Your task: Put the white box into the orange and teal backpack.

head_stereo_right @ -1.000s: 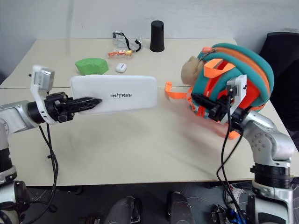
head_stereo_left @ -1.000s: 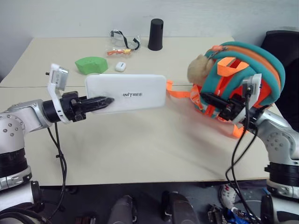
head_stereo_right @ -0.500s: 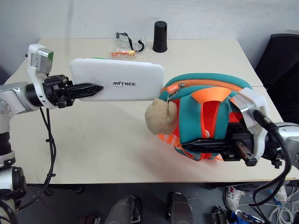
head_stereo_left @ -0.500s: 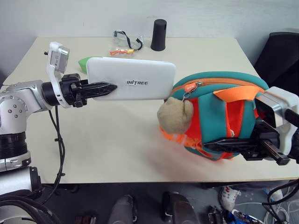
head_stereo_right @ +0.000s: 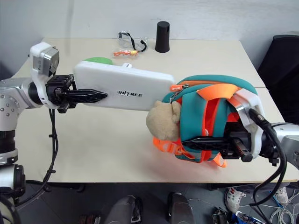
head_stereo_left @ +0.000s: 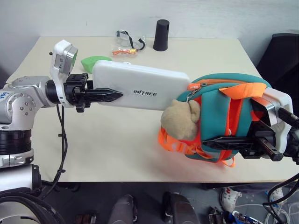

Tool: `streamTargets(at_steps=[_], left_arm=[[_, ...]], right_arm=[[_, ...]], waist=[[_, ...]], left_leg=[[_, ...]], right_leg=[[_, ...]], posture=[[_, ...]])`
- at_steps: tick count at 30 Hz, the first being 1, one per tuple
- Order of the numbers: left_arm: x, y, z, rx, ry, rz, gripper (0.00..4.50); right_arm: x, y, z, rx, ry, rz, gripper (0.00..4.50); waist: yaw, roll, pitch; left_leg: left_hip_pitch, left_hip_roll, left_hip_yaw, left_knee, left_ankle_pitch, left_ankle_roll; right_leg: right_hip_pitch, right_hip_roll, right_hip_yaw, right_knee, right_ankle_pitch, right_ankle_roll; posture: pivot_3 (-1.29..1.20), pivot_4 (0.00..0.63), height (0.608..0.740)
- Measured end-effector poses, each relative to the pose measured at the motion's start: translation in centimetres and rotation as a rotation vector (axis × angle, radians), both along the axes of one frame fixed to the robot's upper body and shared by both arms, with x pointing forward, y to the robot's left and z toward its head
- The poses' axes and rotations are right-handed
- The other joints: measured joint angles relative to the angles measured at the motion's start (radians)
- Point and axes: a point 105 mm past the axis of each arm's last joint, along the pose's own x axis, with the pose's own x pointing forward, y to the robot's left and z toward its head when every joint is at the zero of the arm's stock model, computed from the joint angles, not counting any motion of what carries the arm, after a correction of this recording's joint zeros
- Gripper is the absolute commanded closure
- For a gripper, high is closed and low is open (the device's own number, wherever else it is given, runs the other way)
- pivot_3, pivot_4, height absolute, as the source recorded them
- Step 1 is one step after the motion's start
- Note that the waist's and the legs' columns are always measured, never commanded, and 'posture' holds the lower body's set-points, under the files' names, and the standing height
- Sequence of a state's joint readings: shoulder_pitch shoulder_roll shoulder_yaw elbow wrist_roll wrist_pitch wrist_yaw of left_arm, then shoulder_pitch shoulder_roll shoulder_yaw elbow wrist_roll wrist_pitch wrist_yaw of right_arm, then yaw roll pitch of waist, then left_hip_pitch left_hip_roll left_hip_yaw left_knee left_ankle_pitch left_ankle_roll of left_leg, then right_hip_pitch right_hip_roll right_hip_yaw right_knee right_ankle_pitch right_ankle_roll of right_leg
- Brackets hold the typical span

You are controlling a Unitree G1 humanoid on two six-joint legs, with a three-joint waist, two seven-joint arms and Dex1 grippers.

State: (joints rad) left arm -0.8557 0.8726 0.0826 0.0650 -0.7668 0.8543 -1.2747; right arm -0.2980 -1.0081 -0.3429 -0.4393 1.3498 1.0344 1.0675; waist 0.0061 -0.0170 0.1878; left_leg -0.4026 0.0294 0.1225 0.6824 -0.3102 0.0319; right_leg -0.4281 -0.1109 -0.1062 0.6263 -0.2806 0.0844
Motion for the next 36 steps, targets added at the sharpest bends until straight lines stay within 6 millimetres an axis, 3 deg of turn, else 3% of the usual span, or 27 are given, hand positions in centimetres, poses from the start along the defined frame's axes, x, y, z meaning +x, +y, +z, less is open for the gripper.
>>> streamTargets(at_steps=[6,13,24,33,36], left_arm=[[0.8,-0.3,0.9,0.142,-0.122,-0.113,3.16],[2.7,-2.6,-1.5,0.297,-0.227,-0.156,3.16],[3.6,-9.2,-3.4,0.107,-0.205,-0.168,3.16],[3.6,-7.8,-2.6,0.098,-0.194,-0.135,3.16],[3.1,-8.8,-2.7,0.09,-0.197,-0.16,3.16]], right_arm=[[0.4,-0.2,-0.5,-0.013,0.013,-0.002,4.49],[0.8,-0.3,-0.4,-0.028,-0.003,-0.016,4.49],[-0.1,0.4,-0.8,-0.051,-0.031,0.011,4.49],[-0.3,0.7,-1.2,-0.059,-0.023,0.024,4.49],[-0.3,0.9,-1.3,-0.047,-0.028,0.035,4.49]], waist=[[0.015,0.0,0.0],[0.021,0.0,0.0],[0.021,0.0,0.0],[0.01,-0.001,0.0],[0.017,-0.001,0.0]], left_leg=[[0.0,0.0,0.002,0.001,0.0,0.001],[-0.001,0.0,0.001,0.002,0.0,0.003],[-0.003,-0.004,0.0,0.003,0.0,0.008],[-0.002,-0.002,0.001,0.003,0.0,0.006],[-0.002,-0.003,0.001,0.003,0.0,0.007]], right_leg=[[0.0,0.002,-0.004,0.0,0.0,0.001],[0.0,0.001,-0.003,0.0,0.001,0.002],[0.001,-0.003,-0.002,0.0,0.004,0.007],[0.0,-0.002,-0.002,0.001,0.004,0.006],[0.001,-0.002,-0.002,0.0,0.004,0.007]], posture=[[0.0,0.15,0.74],[0.0,0.15,0.74],[0.0,0.15,0.74],[0.0,0.15,0.74],[0.0,0.15,0.74]])
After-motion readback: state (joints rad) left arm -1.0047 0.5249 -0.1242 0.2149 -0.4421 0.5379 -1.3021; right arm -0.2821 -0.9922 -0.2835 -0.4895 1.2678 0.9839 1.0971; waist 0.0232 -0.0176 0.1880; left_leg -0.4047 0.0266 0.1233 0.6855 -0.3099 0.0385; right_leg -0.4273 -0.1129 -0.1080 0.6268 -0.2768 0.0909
